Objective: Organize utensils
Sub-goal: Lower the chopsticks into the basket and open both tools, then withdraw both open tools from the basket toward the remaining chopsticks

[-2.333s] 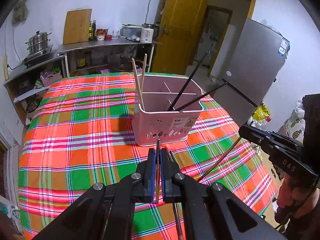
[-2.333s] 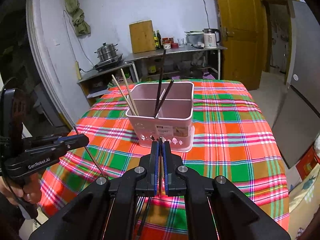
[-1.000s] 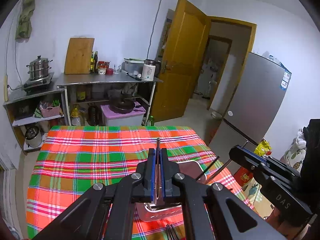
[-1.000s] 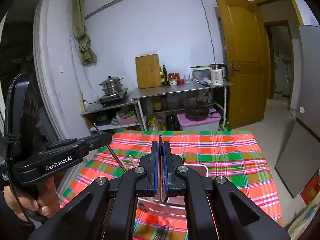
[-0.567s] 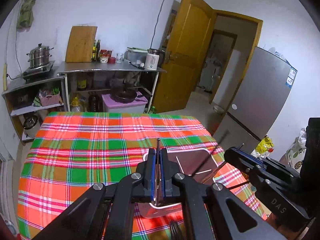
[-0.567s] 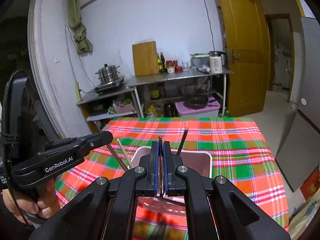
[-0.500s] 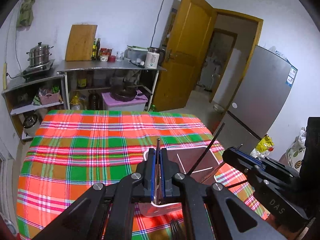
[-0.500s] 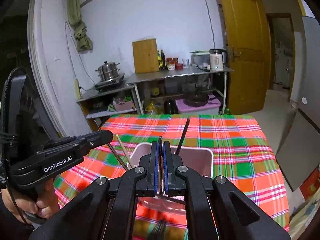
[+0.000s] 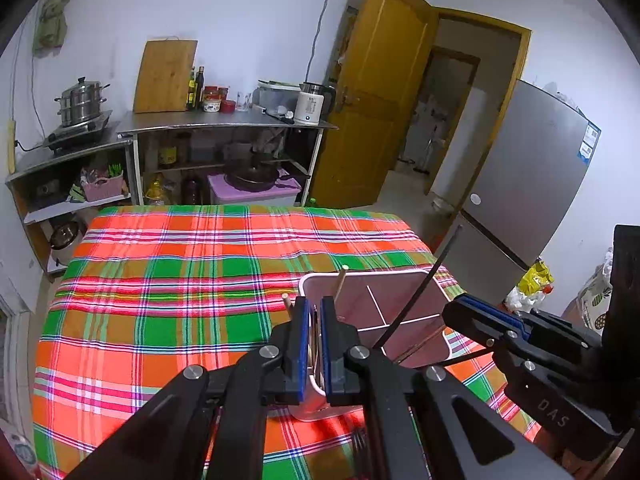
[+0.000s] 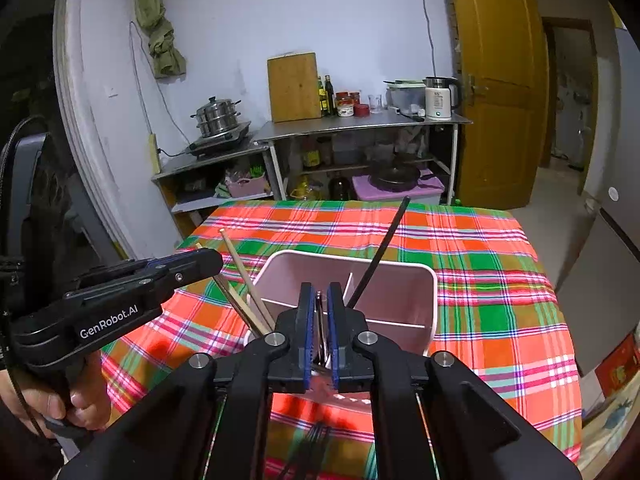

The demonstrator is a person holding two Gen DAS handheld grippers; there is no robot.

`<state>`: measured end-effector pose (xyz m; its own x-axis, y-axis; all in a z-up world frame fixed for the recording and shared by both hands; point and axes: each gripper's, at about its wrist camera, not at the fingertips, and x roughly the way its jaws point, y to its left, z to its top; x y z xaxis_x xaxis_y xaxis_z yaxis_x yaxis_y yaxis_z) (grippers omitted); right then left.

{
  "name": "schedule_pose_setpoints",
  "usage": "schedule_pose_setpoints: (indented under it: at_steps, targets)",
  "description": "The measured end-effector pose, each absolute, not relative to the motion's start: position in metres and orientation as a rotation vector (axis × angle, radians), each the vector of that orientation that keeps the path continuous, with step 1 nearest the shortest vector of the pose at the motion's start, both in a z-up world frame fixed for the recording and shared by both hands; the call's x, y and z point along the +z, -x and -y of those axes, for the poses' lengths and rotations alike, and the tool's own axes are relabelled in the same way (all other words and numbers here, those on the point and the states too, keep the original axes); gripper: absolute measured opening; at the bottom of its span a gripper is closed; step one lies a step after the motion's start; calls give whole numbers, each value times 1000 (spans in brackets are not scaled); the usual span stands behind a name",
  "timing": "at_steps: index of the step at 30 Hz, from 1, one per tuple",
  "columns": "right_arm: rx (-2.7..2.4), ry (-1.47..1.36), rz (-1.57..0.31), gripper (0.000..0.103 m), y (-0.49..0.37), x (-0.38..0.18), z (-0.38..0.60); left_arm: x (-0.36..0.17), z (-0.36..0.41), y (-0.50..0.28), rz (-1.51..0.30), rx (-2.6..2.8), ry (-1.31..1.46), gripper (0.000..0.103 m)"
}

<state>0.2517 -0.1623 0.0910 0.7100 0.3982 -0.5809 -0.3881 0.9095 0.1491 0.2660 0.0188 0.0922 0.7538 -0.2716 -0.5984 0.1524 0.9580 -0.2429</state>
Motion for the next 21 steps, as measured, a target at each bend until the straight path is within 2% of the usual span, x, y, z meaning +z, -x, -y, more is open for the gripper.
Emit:
schedule_pose_setpoints:
  at_steps: [7, 21]
  targets:
    - [421, -23, -612, 13, -241, 102, 172, 106, -24, -248, -635, -225, 178, 6]
    - [392, -88, -561, 13, -189, 113, 214, 108, -17, -189, -611, -229, 154, 6]
